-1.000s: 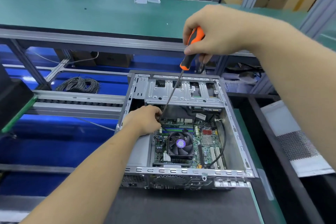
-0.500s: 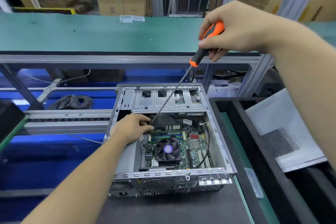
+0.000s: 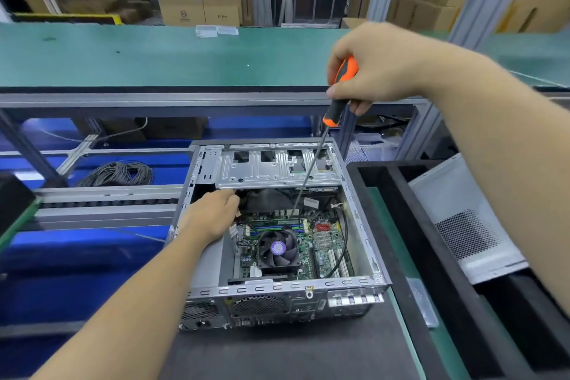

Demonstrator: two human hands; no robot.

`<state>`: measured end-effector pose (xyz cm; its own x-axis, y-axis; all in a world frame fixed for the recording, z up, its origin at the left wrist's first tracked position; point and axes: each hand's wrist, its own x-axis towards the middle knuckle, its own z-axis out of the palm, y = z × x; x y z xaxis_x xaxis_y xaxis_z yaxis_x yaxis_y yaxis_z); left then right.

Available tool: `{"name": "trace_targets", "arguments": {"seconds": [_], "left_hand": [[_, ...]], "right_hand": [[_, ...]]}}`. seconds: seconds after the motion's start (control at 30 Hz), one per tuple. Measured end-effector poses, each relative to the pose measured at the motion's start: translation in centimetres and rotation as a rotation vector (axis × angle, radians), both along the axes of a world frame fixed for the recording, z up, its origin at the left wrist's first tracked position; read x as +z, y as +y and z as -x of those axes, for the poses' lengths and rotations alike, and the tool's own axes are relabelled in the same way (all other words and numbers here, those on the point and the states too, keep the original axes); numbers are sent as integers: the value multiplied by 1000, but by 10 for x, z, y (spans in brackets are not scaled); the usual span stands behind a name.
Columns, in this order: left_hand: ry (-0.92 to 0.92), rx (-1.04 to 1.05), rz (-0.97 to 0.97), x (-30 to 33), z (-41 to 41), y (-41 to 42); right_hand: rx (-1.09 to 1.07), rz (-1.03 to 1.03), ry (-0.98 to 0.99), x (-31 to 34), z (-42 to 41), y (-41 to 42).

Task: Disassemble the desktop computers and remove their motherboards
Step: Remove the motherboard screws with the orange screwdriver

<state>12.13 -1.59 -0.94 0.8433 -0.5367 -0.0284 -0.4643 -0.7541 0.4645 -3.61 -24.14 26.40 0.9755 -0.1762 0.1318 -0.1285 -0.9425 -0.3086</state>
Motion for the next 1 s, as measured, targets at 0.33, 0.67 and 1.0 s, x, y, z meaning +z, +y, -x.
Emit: {"name": "trace_targets", "arguments": {"seconds": [0.33, 0.67, 1.0], "left_hand": [[-18, 40, -27, -2, -5, -2], [-51, 30, -87, -4, -7, -3], [-64, 36, -87, -6, -7, -4]], "right_hand": [[22, 202, 145, -53, -23, 0], [29, 222, 179, -65, -26, -8], [18, 200, 178, -66, -27, -15]]}}
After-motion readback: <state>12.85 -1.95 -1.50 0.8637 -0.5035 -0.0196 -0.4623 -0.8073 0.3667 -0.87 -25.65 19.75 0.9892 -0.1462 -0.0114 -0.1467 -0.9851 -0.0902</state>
